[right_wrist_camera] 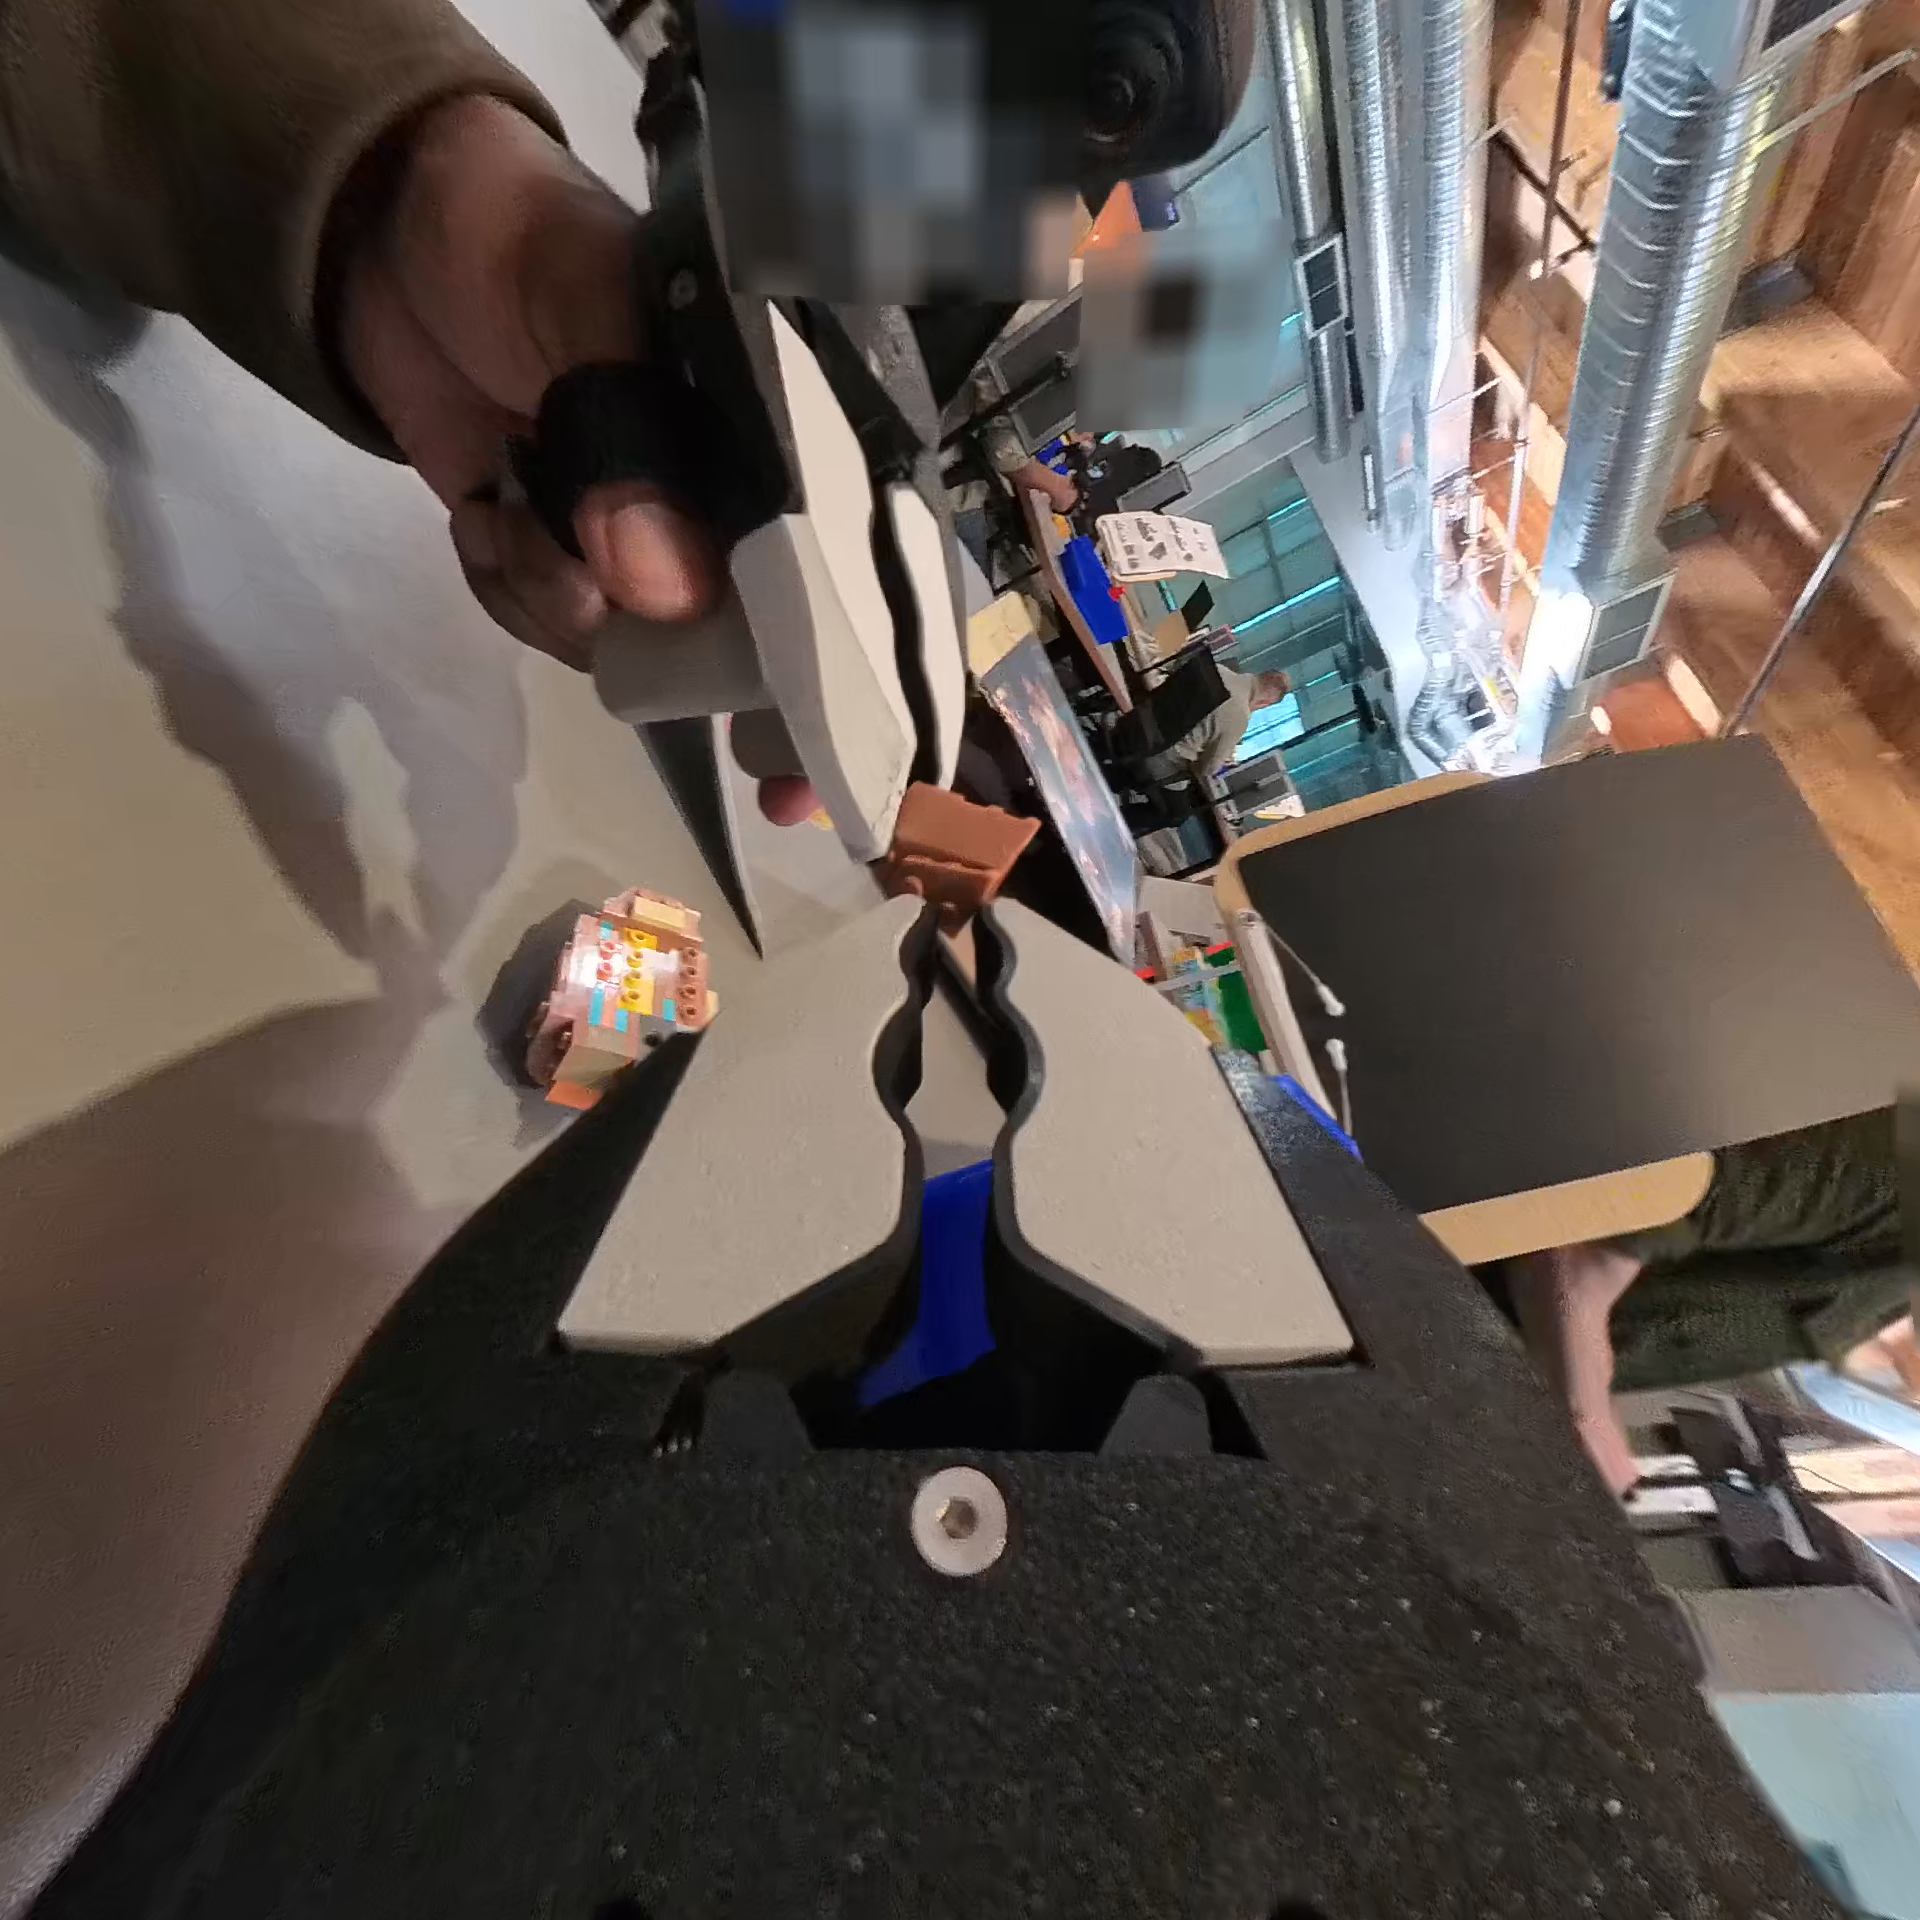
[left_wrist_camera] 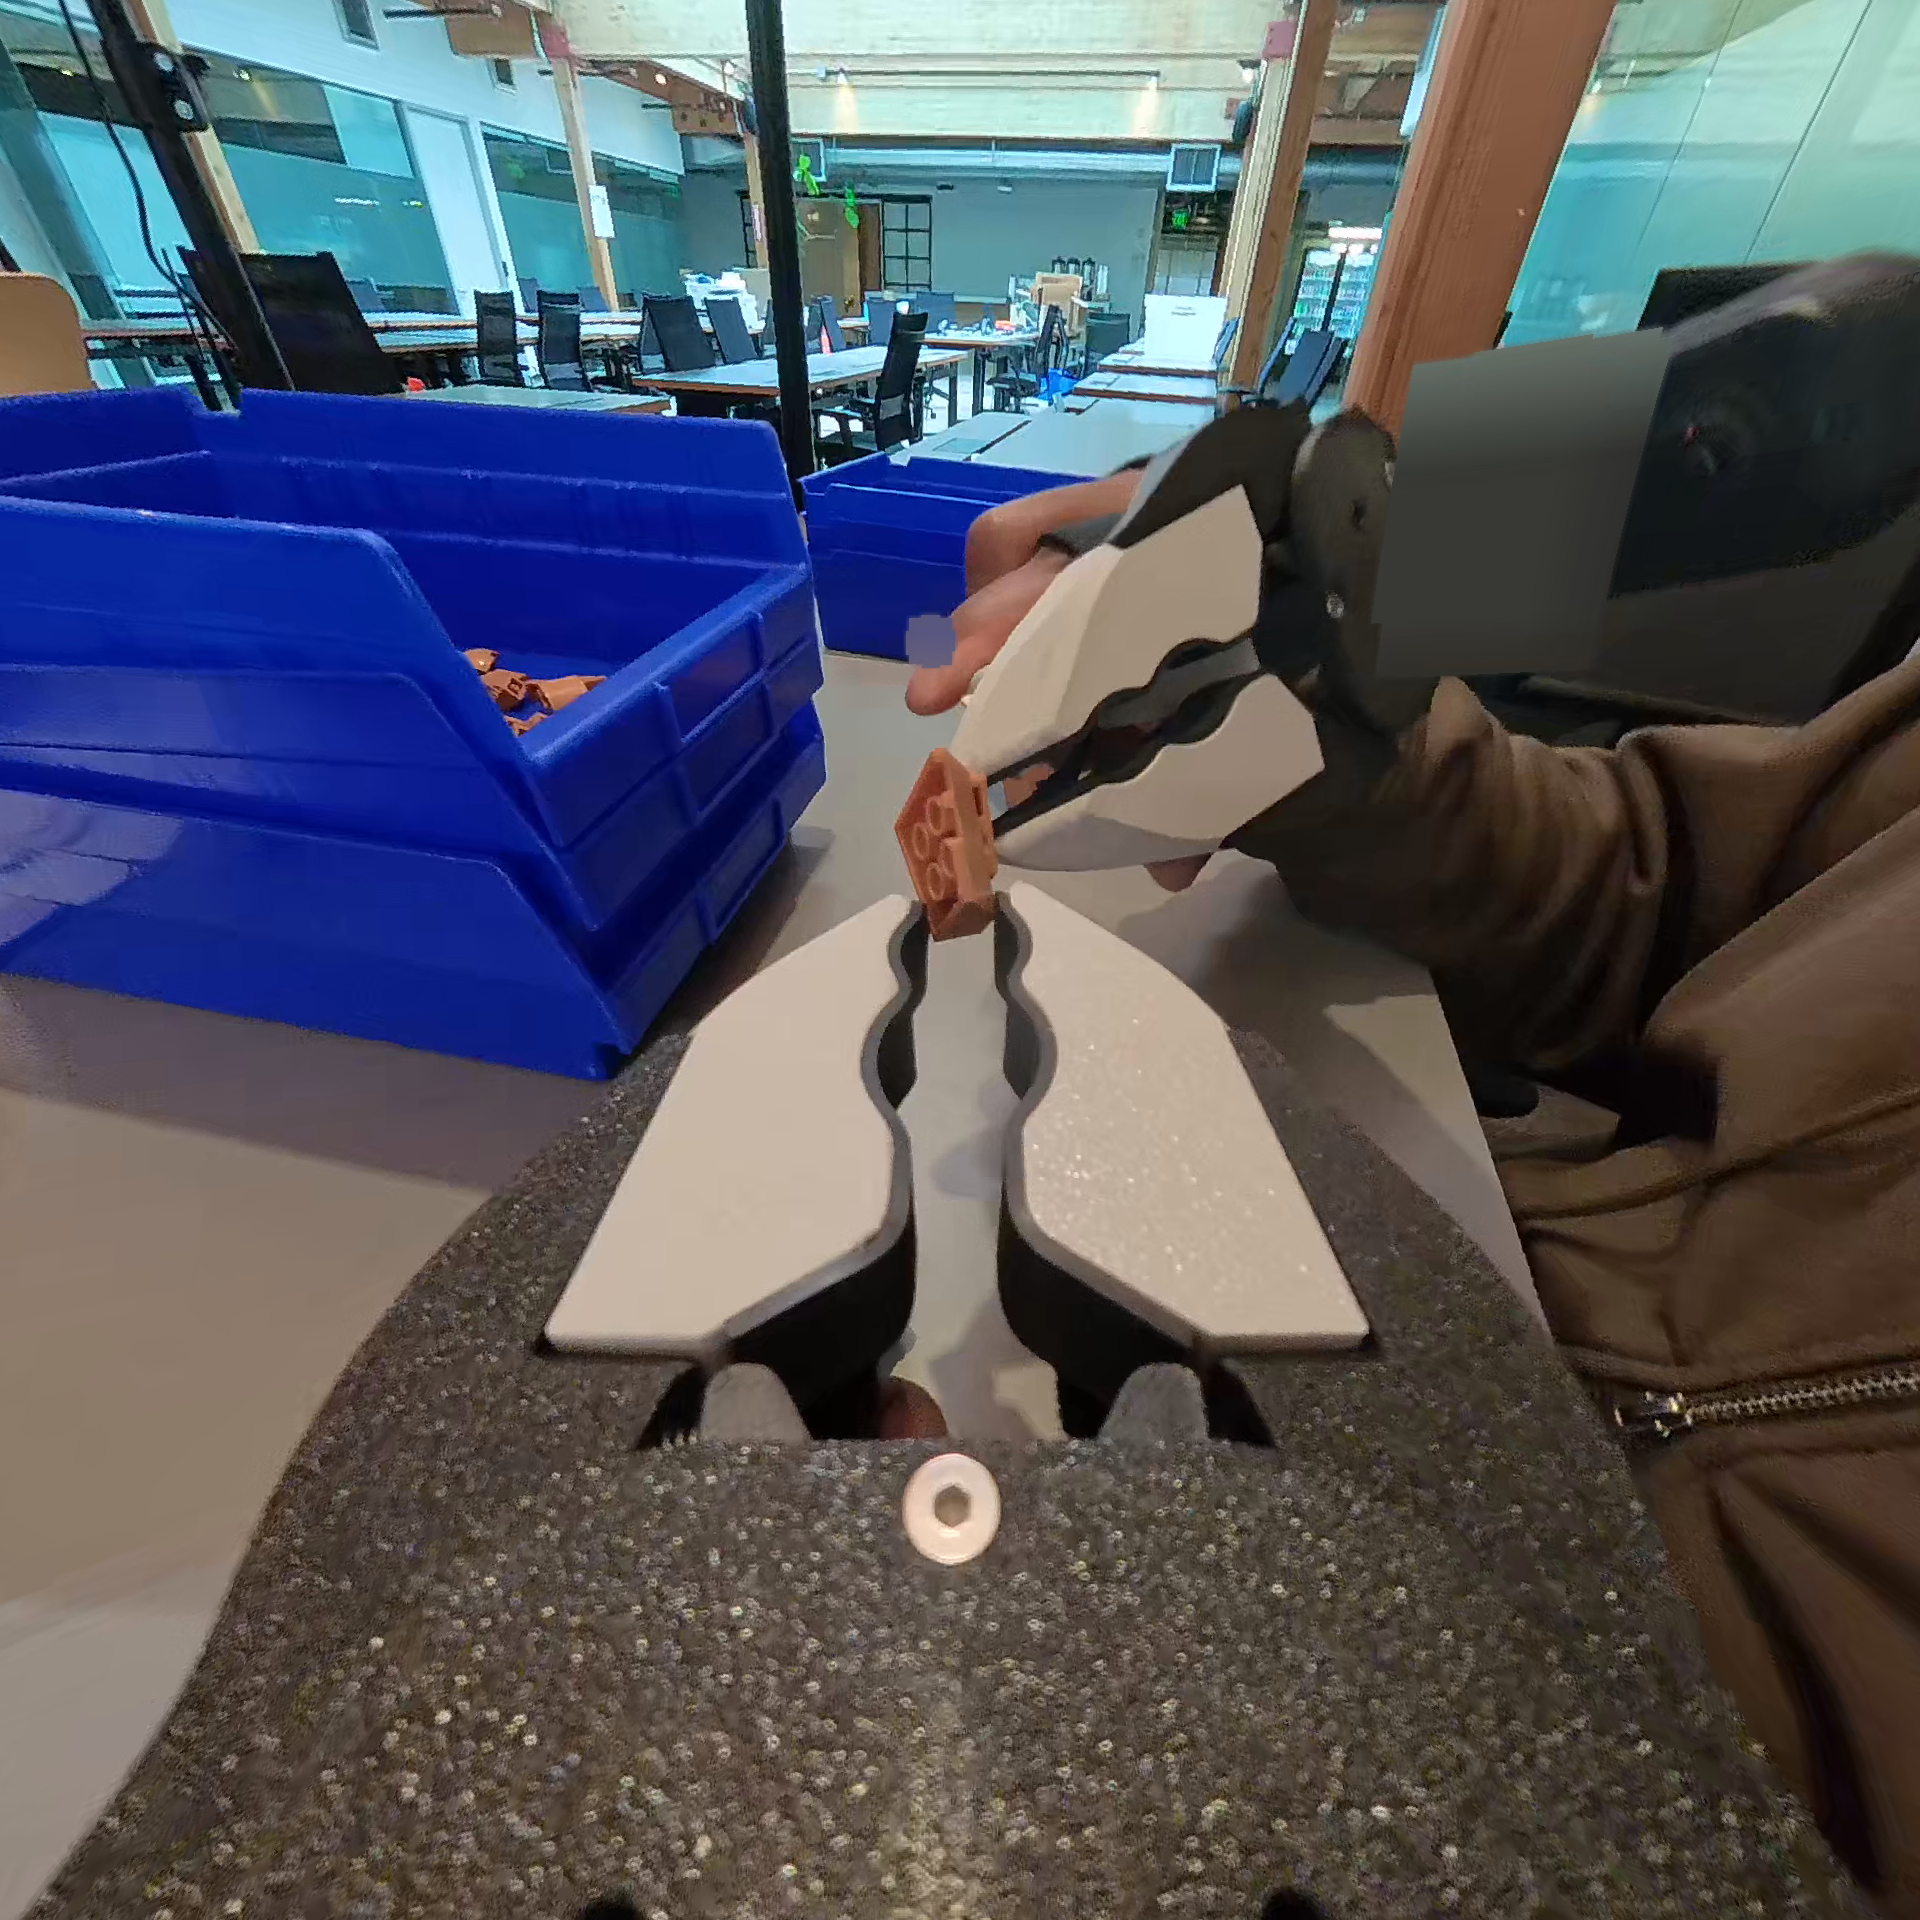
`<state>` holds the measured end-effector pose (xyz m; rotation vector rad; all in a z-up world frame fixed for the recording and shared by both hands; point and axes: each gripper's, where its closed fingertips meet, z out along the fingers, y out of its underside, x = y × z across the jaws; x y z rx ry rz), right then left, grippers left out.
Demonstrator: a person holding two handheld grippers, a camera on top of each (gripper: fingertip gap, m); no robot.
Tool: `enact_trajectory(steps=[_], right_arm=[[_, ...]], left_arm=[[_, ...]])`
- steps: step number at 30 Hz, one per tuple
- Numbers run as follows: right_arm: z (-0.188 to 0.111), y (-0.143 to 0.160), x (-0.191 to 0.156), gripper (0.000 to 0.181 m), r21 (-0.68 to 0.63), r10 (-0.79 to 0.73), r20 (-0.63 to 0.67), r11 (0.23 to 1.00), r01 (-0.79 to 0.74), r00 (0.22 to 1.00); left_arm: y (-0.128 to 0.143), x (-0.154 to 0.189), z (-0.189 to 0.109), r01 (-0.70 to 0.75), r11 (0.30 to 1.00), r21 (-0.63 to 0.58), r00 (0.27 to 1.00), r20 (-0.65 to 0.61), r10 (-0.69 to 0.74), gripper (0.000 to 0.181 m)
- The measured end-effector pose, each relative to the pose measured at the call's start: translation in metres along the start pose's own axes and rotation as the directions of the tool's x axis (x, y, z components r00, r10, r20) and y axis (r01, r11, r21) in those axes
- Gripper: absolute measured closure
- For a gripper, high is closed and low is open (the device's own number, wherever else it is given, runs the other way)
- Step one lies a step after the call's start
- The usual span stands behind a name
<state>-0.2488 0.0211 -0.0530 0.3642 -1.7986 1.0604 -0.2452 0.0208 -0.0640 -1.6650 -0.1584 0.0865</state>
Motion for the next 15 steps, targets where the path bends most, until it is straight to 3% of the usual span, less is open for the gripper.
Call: enact_trajectory(steps=[9,12,15], right_arm=[[0.001,0.0,0.01,0.181,0.014,0.019,-0.09,1.0,-0.018,0.996],[-0.003,-0.003,0.022,0.18,0.071,0.183,-0.104,0.982,-0.176,0.978],[-0.003,-0.007,0.026,0.172,0.142,0.444,-0.021,0.888,-0.437,0.896]], left_arm=[[-0.004,-0.007,-0.001,0.021,0.999,0.042,0.999,0.039,-0.022,0.169],[-0.009,-0.012,-0.005,-0.064,0.996,0.06,0.992,0.116,0.057,0.169],[-0.016,-0.009,-0.005,-0.236,0.97,0.056,0.955,0.197,0.221,0.169]])
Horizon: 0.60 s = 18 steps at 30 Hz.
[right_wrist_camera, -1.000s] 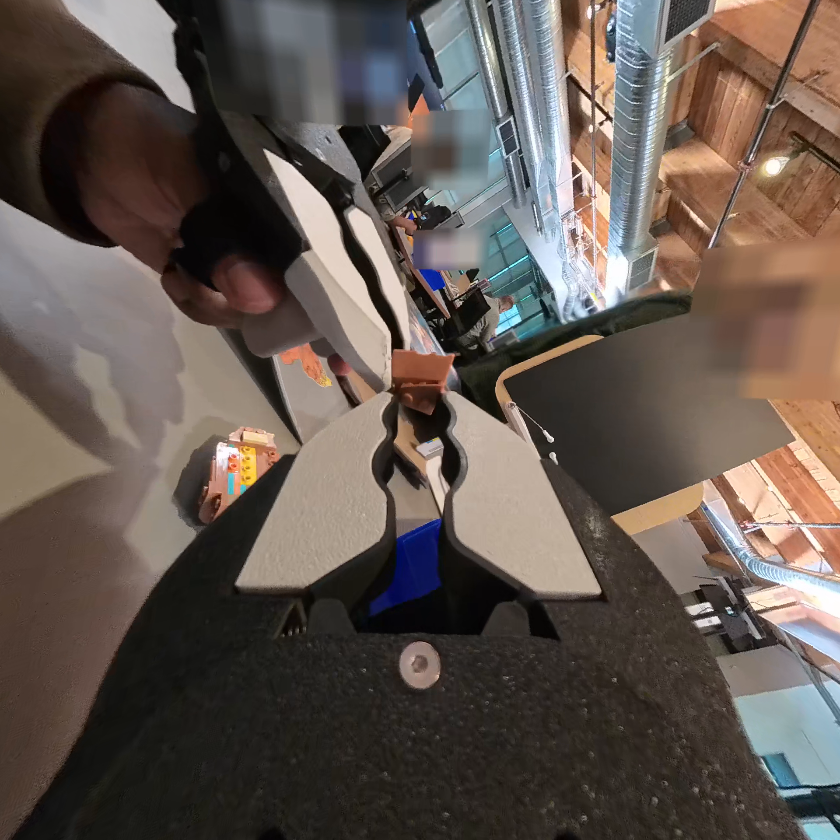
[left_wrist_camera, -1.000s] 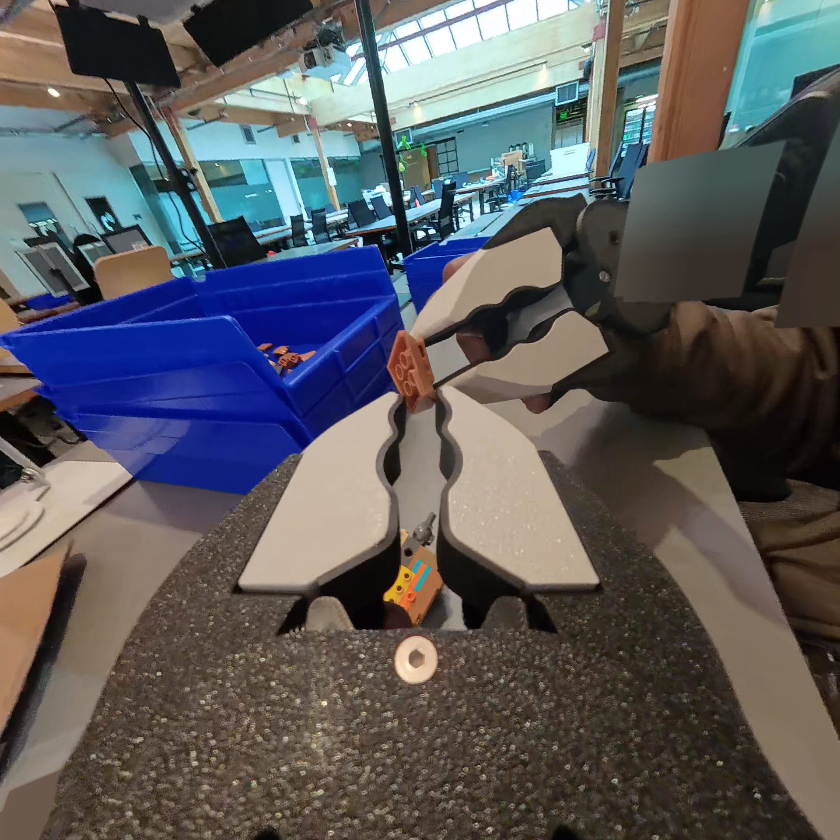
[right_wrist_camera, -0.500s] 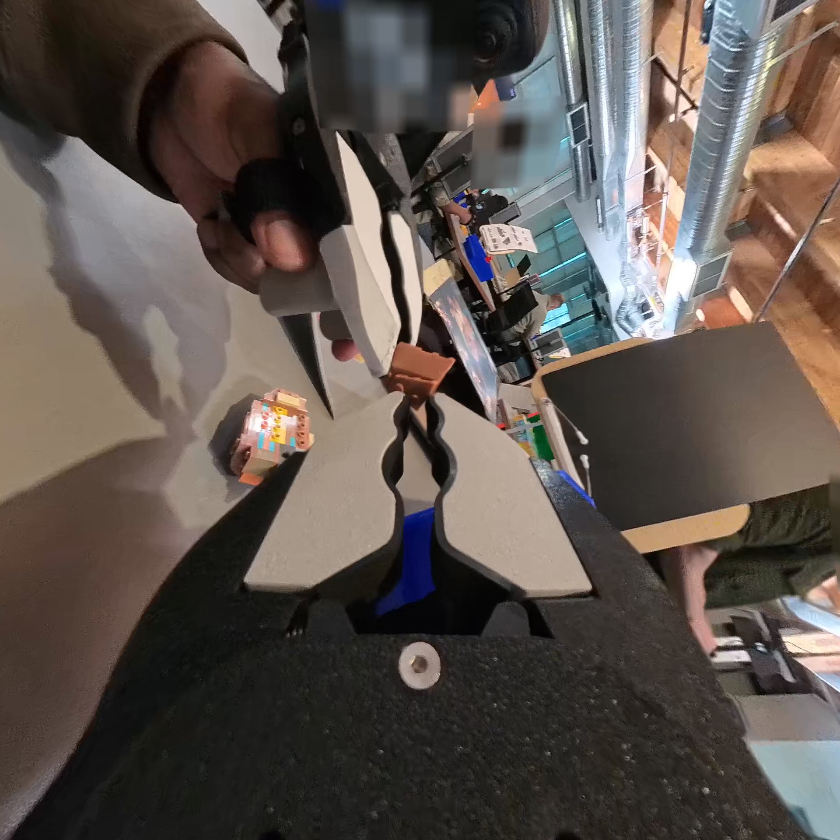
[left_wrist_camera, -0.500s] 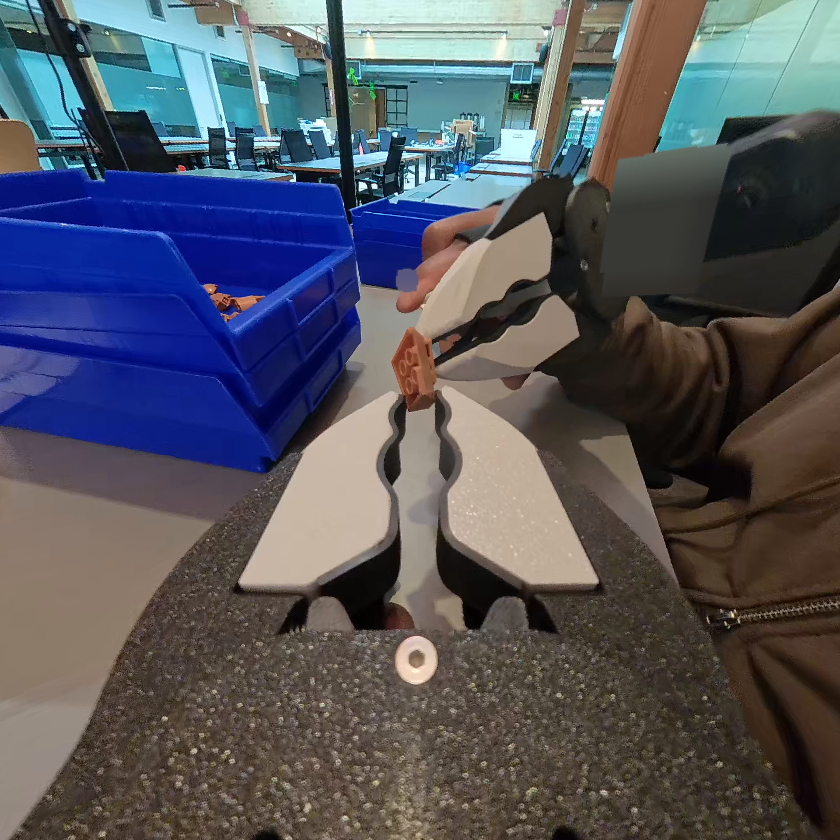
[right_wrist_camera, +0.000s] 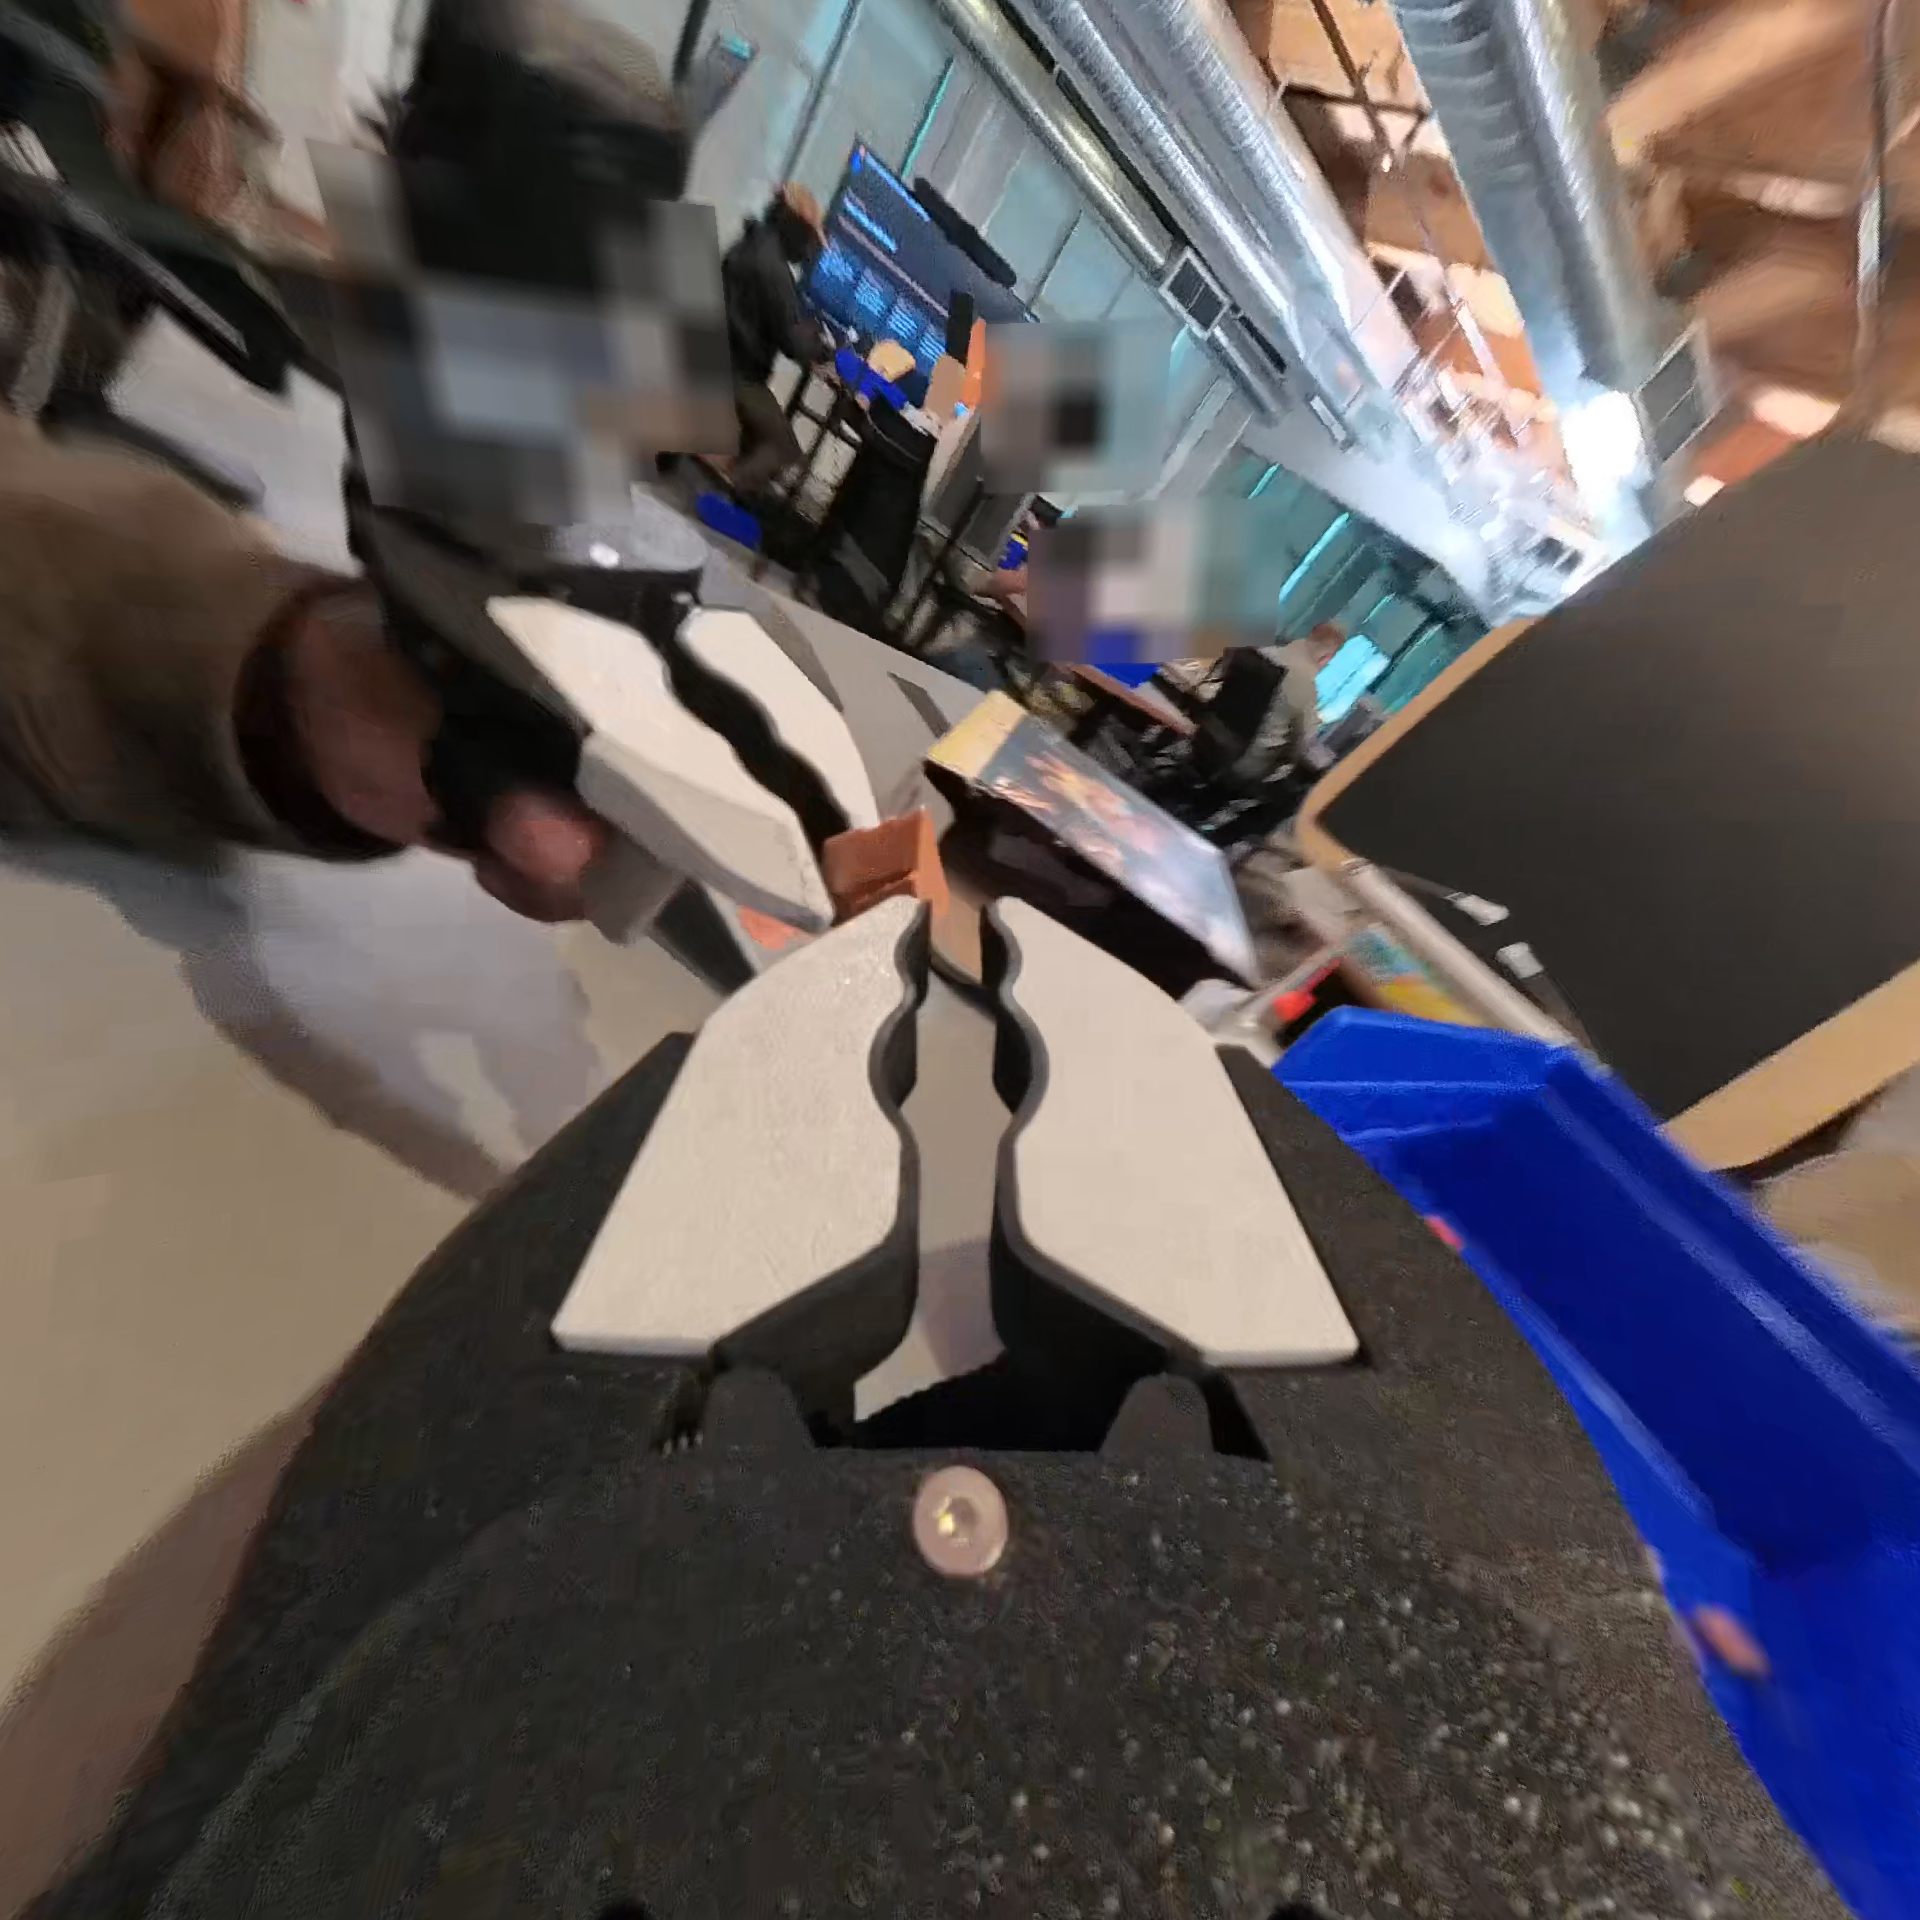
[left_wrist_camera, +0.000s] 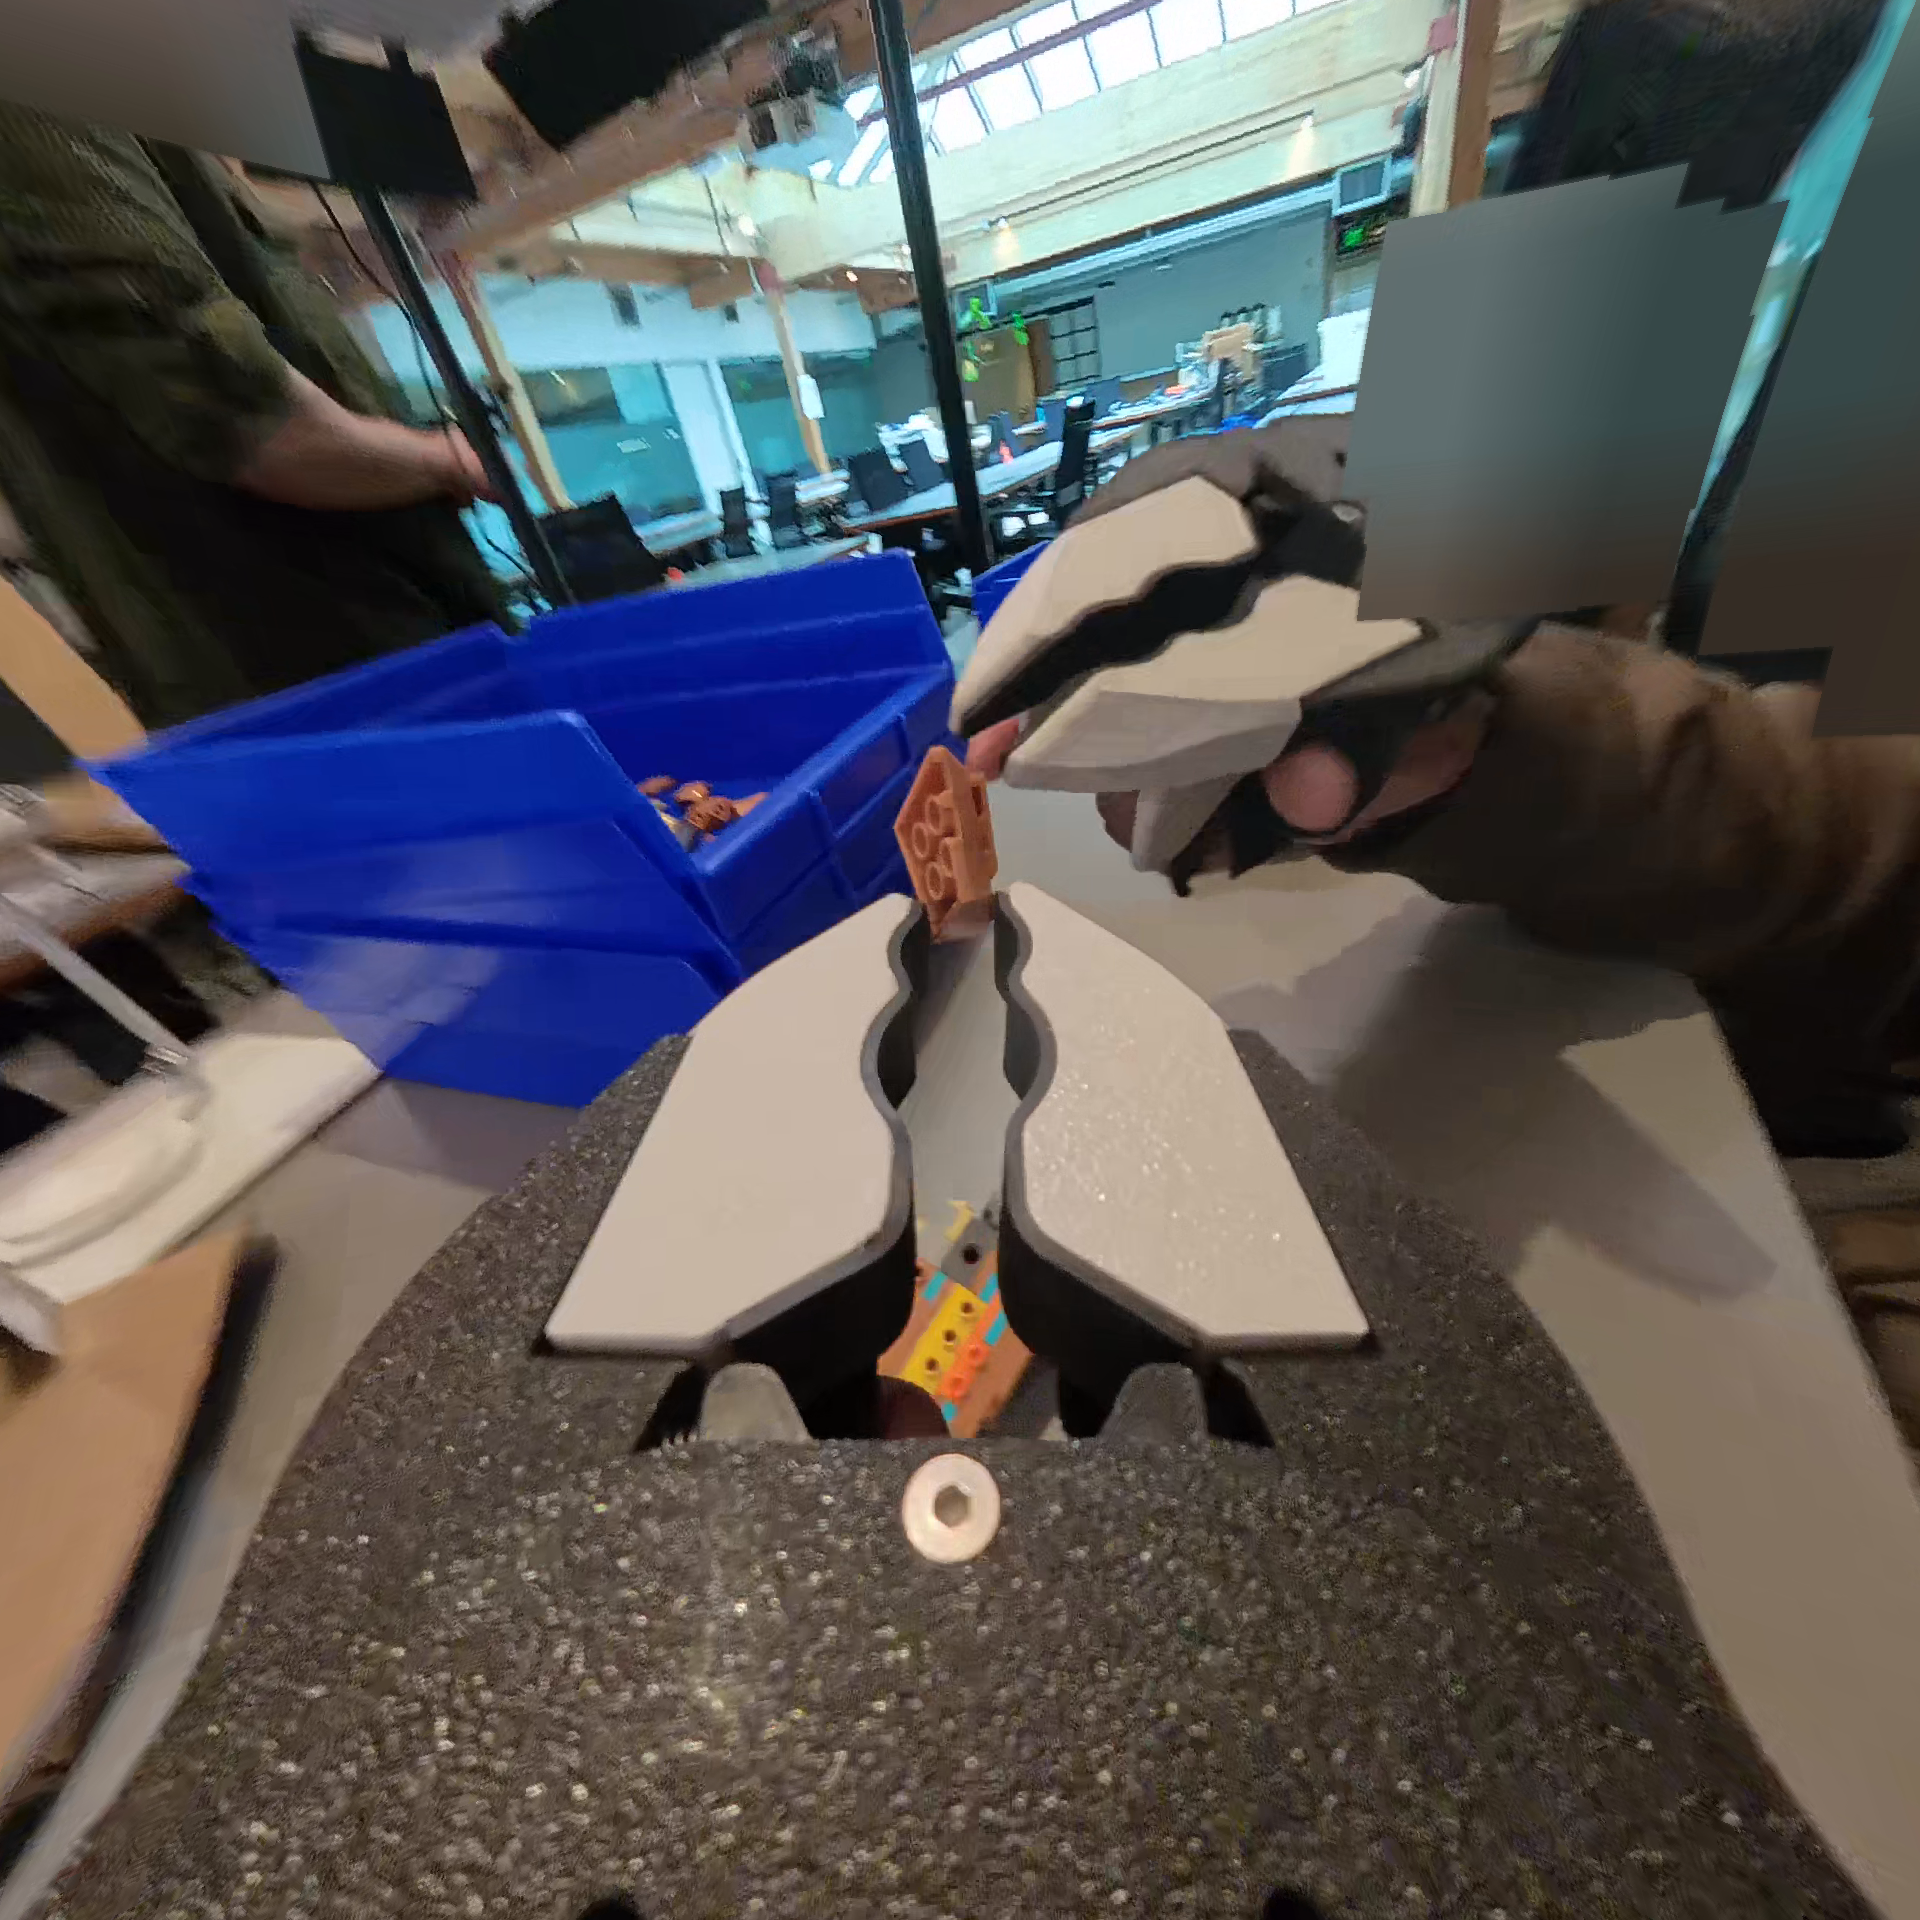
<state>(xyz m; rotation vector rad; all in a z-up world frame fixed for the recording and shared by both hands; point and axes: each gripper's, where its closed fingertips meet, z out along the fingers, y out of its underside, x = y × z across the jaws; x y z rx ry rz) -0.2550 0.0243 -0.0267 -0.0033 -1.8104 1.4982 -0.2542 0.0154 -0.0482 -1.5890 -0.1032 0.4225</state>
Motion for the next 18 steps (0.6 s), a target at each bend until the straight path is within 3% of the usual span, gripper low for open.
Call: enact_trajectory(steps=[3,6,13,18], right_arm=[[0.002,0.002,-0.006,0.164,0.0,0.203,0.103,0.979,-0.204,0.974],[0.002,0.003,-0.021,0.16,-0.037,0.301,0.236,0.953,-0.301,0.924],[-0.004,-0.002,-0.031,0.163,-0.052,0.269,0.309,0.963,-0.266,0.912],[-0.007,0.0,-0.036,0.164,-0.059,0.157,0.317,0.988,-0.146,0.935]], left_arm=[[-0.004,0.001,0.0,-0.192,0.981,0.004,0.978,0.085,0.191,0.169],[-0.007,0.006,-0.001,-0.383,0.924,-0.006,0.914,0.141,0.38,0.169],[-0.006,0.019,-0.001,-0.746,0.659,-0.089,0.634,0.206,0.746,0.169],[-0.005,0.023,-0.002,-0.802,0.59,-0.093,0.566,0.198,0.801,0.169]])
